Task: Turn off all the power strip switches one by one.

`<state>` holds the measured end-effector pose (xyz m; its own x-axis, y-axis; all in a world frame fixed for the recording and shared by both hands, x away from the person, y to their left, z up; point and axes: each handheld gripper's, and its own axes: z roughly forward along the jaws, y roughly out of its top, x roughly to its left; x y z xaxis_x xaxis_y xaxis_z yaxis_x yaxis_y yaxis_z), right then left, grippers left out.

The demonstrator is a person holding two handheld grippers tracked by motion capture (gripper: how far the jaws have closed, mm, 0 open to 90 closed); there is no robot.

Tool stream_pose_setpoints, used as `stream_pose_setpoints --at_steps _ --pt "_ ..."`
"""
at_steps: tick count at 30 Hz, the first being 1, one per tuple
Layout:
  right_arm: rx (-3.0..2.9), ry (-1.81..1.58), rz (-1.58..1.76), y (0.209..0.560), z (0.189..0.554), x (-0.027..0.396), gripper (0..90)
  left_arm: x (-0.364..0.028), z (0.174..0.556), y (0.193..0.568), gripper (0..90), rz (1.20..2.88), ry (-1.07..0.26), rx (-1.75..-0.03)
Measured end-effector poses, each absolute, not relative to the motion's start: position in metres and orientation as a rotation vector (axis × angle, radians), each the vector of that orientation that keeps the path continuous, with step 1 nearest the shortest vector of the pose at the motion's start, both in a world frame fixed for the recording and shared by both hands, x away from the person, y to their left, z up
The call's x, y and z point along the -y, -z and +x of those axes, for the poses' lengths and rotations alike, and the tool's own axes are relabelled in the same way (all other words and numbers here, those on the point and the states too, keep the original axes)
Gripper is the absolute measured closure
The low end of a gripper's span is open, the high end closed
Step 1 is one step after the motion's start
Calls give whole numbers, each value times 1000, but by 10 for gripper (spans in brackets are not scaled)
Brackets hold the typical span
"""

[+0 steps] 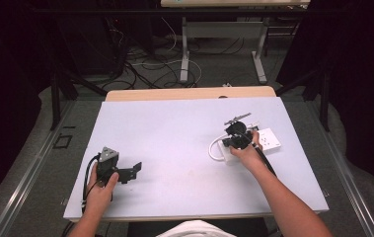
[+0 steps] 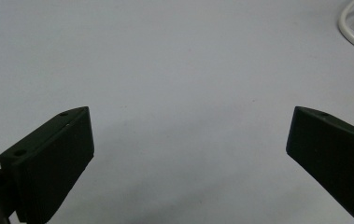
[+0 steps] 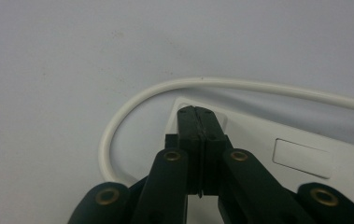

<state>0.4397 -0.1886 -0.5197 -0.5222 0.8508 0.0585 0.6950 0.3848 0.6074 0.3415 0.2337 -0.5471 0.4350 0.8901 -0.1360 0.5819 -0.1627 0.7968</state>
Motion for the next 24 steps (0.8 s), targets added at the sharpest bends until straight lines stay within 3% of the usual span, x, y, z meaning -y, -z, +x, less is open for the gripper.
stream_pose_setpoints --at_steps 24 --pt "-2278 -857 1448 516 451 214 900 -234 341 547 9 1854 -468 -1253"
